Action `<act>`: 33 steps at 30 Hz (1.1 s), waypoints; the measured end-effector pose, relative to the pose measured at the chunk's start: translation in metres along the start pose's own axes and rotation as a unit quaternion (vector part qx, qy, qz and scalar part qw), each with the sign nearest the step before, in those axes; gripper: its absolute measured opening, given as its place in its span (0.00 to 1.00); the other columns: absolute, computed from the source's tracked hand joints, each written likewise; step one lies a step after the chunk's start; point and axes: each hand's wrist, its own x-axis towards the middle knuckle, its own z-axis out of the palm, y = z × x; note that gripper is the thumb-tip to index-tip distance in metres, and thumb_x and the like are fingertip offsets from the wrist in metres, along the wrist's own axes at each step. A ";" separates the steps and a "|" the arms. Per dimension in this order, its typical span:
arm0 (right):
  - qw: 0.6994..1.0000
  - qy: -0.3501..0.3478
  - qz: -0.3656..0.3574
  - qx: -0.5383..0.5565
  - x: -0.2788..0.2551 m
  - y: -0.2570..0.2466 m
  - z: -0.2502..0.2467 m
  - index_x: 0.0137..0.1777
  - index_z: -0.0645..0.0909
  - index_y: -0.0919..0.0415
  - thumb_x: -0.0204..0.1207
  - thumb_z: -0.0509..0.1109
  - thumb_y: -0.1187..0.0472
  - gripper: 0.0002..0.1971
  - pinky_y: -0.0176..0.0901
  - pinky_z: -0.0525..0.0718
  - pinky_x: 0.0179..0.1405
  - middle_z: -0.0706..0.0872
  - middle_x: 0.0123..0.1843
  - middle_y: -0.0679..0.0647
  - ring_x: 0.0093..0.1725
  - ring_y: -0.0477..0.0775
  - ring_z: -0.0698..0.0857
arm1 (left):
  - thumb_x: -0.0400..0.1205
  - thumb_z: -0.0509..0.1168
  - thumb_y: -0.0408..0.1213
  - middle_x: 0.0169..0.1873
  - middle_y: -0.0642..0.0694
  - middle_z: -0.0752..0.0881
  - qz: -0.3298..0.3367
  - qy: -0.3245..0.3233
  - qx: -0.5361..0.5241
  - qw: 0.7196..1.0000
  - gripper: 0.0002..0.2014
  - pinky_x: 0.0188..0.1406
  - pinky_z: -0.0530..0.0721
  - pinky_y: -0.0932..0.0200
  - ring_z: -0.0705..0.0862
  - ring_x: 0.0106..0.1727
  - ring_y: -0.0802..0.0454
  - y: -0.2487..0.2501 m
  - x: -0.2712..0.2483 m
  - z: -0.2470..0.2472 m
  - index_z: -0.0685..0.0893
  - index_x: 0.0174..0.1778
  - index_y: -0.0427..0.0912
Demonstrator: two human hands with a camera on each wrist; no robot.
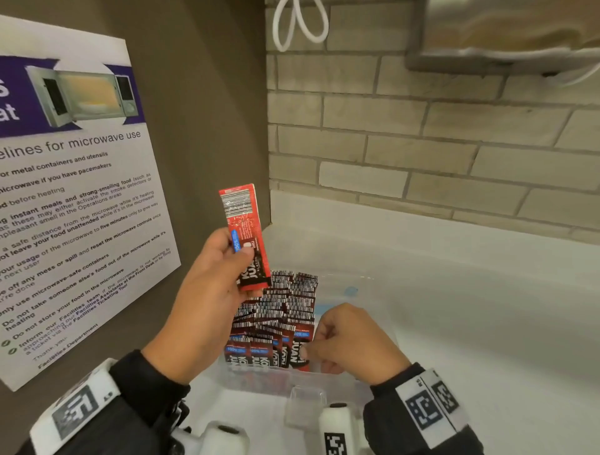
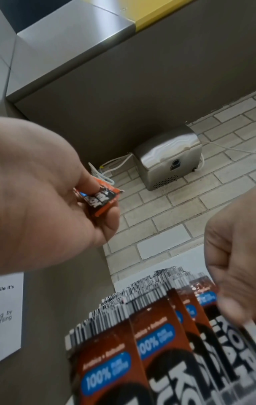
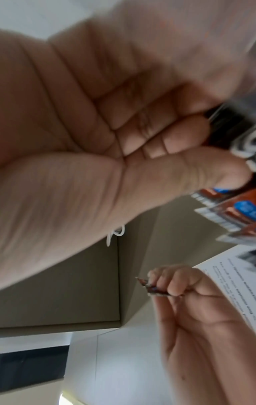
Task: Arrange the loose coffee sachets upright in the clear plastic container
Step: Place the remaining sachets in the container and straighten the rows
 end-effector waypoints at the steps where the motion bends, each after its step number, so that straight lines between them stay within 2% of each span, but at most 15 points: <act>1: 1.000 0.008 0.004 -0.006 -0.002 -0.001 -0.004 0.40 0.83 0.70 0.69 0.78 0.56 0.15 0.45 0.87 0.38 0.86 0.29 0.53 0.30 0.50 0.87 | 0.86 0.53 0.30 0.32 0.56 0.85 -0.011 -0.002 -0.007 1.000 0.11 0.28 0.80 0.66 0.82 0.32 0.61 0.001 -0.001 0.001 0.79 0.54 0.45; 4: 0.998 0.058 -0.005 -0.030 -0.007 -0.004 -0.017 0.38 0.82 0.64 0.70 0.75 0.47 0.18 0.44 0.83 0.37 0.87 0.33 0.53 0.32 0.49 0.85 | 0.81 0.52 0.32 0.27 0.48 0.75 -0.061 -0.014 -0.119 0.991 0.13 0.25 0.74 0.61 0.71 0.27 0.54 0.004 -0.001 0.002 0.80 0.55 0.40; 6: 0.994 0.105 -0.025 -0.017 -0.011 -0.006 -0.025 0.38 0.82 0.60 0.71 0.73 0.46 0.16 0.44 0.83 0.39 0.87 0.36 0.53 0.33 0.49 0.85 | 0.76 0.55 0.42 0.26 0.48 0.67 -0.108 -0.039 -0.207 0.972 0.16 0.22 0.67 0.61 0.62 0.25 0.54 0.007 -0.002 0.001 0.79 0.55 0.39; 9: 0.981 0.175 -0.085 0.017 -0.016 -0.013 -0.031 0.40 0.81 0.53 0.74 0.71 0.50 0.08 0.27 0.75 0.33 0.85 0.39 0.45 0.31 0.37 0.79 | 0.72 0.66 0.48 0.25 0.49 0.63 -0.159 -0.111 -0.256 0.947 0.15 0.19 0.61 0.63 0.58 0.24 0.56 0.007 -0.002 0.002 0.75 0.46 0.42; 11: 0.963 0.215 -0.140 0.087 -0.019 -0.021 -0.032 0.50 0.80 0.49 0.75 0.71 0.55 0.05 0.25 0.75 0.35 0.83 0.48 0.41 0.38 0.37 0.80 | 0.65 0.71 0.40 0.26 0.49 0.63 -0.193 -0.156 -0.233 0.940 0.17 0.19 0.58 0.63 0.59 0.23 0.56 0.006 -0.004 0.003 0.68 0.40 0.44; 13: 0.940 0.230 -0.216 0.129 -0.024 -0.027 -0.030 0.62 0.74 0.42 0.76 0.70 0.62 0.18 0.28 0.78 0.43 0.76 0.61 0.35 0.51 0.37 0.80 | 0.63 0.68 0.36 0.26 0.47 0.67 -0.219 -0.175 -0.151 0.948 0.17 0.19 0.57 0.63 0.61 0.22 0.56 0.005 -0.007 0.007 0.66 0.41 0.44; 15: 0.926 0.227 -0.293 0.074 -0.027 -0.030 -0.031 0.68 0.69 0.36 0.73 0.68 0.66 0.28 0.28 0.76 0.57 0.68 0.70 0.33 0.66 0.39 0.73 | 0.65 0.64 0.33 0.27 0.44 0.74 -0.221 -0.188 -0.009 0.957 0.15 0.19 0.58 0.63 0.63 0.21 0.55 0.003 -0.011 0.011 0.70 0.45 0.41; 16: 0.918 0.225 -0.324 0.025 -0.027 -0.031 -0.031 0.67 0.72 0.38 0.72 0.68 0.66 0.28 0.28 0.73 0.61 0.69 0.69 0.34 0.68 0.42 0.71 | 0.67 0.64 0.33 0.29 0.43 0.76 -0.211 -0.195 0.056 0.956 0.13 0.19 0.60 0.63 0.65 0.22 0.55 0.003 -0.012 0.013 0.72 0.47 0.39; 18: 0.912 0.232 -0.336 -0.036 -0.024 -0.027 -0.032 0.56 0.82 0.47 0.72 0.68 0.64 0.15 0.34 0.74 0.59 0.80 0.56 0.38 0.59 0.42 0.77 | 0.73 0.67 0.32 0.30 0.43 0.80 -0.192 -0.196 0.120 0.954 0.11 0.20 0.68 0.63 0.71 0.22 0.55 0.004 -0.012 0.014 0.75 0.49 0.36; 20: 0.918 0.239 -0.316 -0.004 -0.022 -0.024 -0.034 0.46 0.85 0.54 0.72 0.69 0.66 0.07 0.32 0.78 0.50 0.84 0.43 0.42 0.46 0.40 0.82 | 0.74 0.71 0.30 0.30 0.45 0.83 -0.172 -0.167 0.108 0.965 0.09 0.25 0.81 0.63 0.81 0.26 0.52 0.008 -0.009 0.013 0.79 0.48 0.36; 22: 0.927 0.234 -0.292 0.033 -0.022 -0.023 -0.036 0.42 0.84 0.57 0.72 0.71 0.69 0.06 0.25 0.77 0.45 0.85 0.39 0.43 0.42 0.40 0.83 | 0.76 0.72 0.28 0.33 0.44 0.87 -0.124 -0.113 0.105 0.980 0.05 0.35 0.87 0.62 0.88 0.33 0.50 0.013 -0.005 0.012 0.83 0.45 0.37; 25: 0.943 0.199 -0.260 0.048 -0.024 -0.026 -0.033 0.42 0.83 0.56 0.72 0.72 0.68 0.06 0.23 0.77 0.43 0.86 0.37 0.44 0.41 0.40 0.84 | 0.78 0.69 0.31 0.31 0.44 0.88 -0.028 -0.093 0.188 0.977 0.01 0.37 0.87 0.60 0.88 0.33 0.52 0.015 0.000 0.011 0.85 0.44 0.40; 28: 0.941 0.208 -0.262 0.043 -0.025 -0.030 -0.028 0.41 0.82 0.52 0.73 0.72 0.65 0.06 0.25 0.76 0.40 0.84 0.37 0.43 0.40 0.43 0.82 | 0.78 0.72 0.38 0.31 0.48 0.88 0.038 -0.146 0.285 0.947 0.01 0.38 0.84 0.60 0.85 0.33 0.56 0.014 0.000 0.010 0.86 0.42 0.49; 31: 0.946 0.198 -0.233 0.104 -0.027 -0.028 -0.029 0.38 0.82 0.56 0.72 0.73 0.67 0.06 0.27 0.78 0.36 0.85 0.33 0.46 0.34 0.41 0.82 | 0.72 0.70 0.54 0.44 0.53 0.88 0.053 -0.152 0.285 0.945 0.12 0.48 0.84 0.58 0.86 0.46 0.55 0.012 -0.002 0.005 0.84 0.50 0.60; 33: 0.956 0.190 -0.192 0.113 -0.027 -0.020 -0.030 0.36 0.79 0.56 0.71 0.75 0.67 0.09 0.32 0.80 0.35 0.85 0.33 0.49 0.33 0.45 0.83 | 0.69 0.66 0.57 0.50 0.58 0.86 0.062 -0.116 0.252 0.959 0.17 0.55 0.82 0.59 0.84 0.54 0.59 0.011 -0.002 -0.003 0.82 0.54 0.63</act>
